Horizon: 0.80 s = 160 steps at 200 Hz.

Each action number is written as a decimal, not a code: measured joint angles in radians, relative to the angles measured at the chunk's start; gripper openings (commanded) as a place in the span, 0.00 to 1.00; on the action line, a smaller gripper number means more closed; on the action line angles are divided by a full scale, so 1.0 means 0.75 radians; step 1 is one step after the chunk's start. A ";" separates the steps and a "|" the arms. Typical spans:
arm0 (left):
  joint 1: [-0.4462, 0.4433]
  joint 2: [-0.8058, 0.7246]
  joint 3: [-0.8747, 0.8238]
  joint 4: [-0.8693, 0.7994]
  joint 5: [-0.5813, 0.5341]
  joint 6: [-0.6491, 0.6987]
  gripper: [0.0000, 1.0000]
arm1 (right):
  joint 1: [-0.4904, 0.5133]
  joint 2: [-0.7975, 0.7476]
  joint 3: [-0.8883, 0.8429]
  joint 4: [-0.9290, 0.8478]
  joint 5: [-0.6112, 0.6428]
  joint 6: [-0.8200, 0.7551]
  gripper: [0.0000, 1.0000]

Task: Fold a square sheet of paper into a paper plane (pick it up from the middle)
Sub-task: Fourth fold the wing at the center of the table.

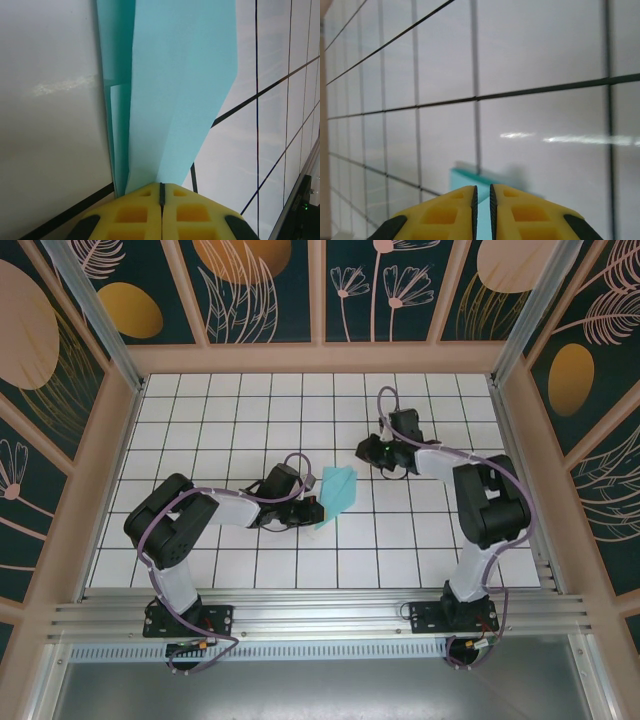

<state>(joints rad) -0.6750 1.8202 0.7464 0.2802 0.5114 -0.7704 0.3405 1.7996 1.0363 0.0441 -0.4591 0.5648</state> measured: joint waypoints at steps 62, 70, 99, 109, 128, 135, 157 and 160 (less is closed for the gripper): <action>0.000 -0.001 0.001 -0.003 -0.001 0.001 0.08 | 0.131 0.044 -0.094 0.098 -0.042 0.063 0.16; 0.000 -0.001 0.001 -0.003 -0.001 0.001 0.08 | 0.131 0.066 -0.095 0.098 -0.037 0.064 0.16; 0.000 -0.001 0.001 -0.003 -0.001 0.005 0.08 | 0.127 0.132 -0.094 0.097 0.014 0.062 0.15; 0.000 0.001 0.001 -0.003 0.000 0.005 0.08 | 0.119 0.141 -0.093 0.097 0.016 0.061 0.15; 0.000 0.001 0.001 -0.003 0.000 0.005 0.08 | 0.104 0.153 -0.081 0.095 0.007 0.058 0.15; 0.000 0.001 0.001 -0.003 0.000 0.005 0.08 | 0.099 0.157 -0.078 0.094 -0.004 0.058 0.15; 0.000 0.001 0.001 -0.003 0.000 0.005 0.08 | 0.079 0.170 -0.067 0.091 -0.049 0.060 0.16; 0.000 0.001 0.001 -0.003 0.000 0.005 0.08 | 0.077 0.171 -0.065 0.089 -0.054 0.059 0.16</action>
<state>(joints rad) -0.6750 1.8206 0.7471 0.2779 0.5114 -0.7666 0.3981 1.9282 0.9874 0.1108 -0.4995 0.6090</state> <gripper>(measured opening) 0.085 0.153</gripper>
